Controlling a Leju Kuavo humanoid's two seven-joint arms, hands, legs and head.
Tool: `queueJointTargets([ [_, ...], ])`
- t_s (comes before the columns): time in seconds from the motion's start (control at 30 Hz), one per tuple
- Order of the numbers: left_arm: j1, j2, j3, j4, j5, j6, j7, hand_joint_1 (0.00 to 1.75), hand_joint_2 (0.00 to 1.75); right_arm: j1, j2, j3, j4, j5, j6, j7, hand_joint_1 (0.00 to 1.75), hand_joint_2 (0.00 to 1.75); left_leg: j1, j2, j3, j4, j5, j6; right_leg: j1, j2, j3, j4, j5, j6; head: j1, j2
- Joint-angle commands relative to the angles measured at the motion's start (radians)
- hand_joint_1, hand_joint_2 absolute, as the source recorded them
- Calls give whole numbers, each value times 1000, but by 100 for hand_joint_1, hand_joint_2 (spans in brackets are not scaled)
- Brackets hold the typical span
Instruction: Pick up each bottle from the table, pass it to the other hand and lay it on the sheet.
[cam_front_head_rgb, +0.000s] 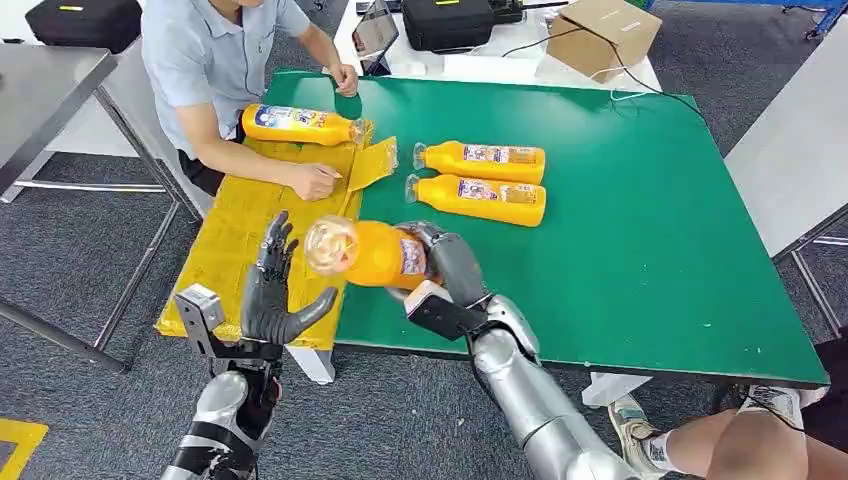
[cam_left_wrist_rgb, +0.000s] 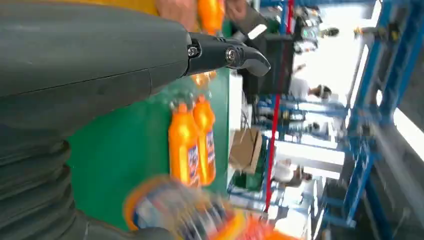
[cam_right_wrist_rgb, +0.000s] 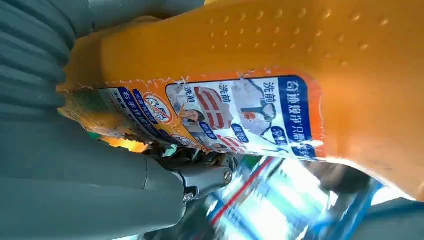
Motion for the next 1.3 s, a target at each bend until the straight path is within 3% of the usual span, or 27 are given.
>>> queueJointTargets([
  [0.03, -45, 7, -92, 86, -36, -13, -36, 0, 175, -66, 16, 137, 152, -47, 77, -33, 175, 175, 0, 1, 5, -1, -1, 0, 0, -1, 6, -1, -1, -1, 0, 0],
  [0.27, -55, 7, -112, 143, -28, -83, -27, 0, 175, -86, 14, 139, 156, -72, 101, -35, 175, 175, 0, -1, 4, -1, 0, -1, 0, -2, 4, -1, -1, -1, 0, 0],
  [0.4, -46, 20, -146, 143, 38, -239, -37, 0, 175, -108, 12, 156, 183, -50, 84, -37, 166, 175, 0, 0, 2, 0, 0, 0, 0, -1, 2, -1, 0, -1, 0, 0],
  [0.67, -8, 45, -162, 109, 45, -323, -40, 0, 175, -128, -2, 126, 225, -30, 20, -32, 173, 175, 0, 0, 4, -1, -1, 0, 0, -1, 5, -1, -1, -1, 0, 0],
  [0.87, -32, 32, -155, 119, 25, -307, -29, 0, 175, -135, 11, 173, 273, 51, -5, -20, 161, 175, 0, -1, 4, -1, -1, 0, 0, -2, 4, -1, -1, -1, 0, 0],
  [1.3, -106, 0, -136, 221, -16, -132, 62, 0, 175, -130, 24, 216, 285, 91, -2, -9, 168, 175, 0, -1, 2, 0, 0, -1, 0, -3, 3, -1, -1, -1, 0, 0],
])
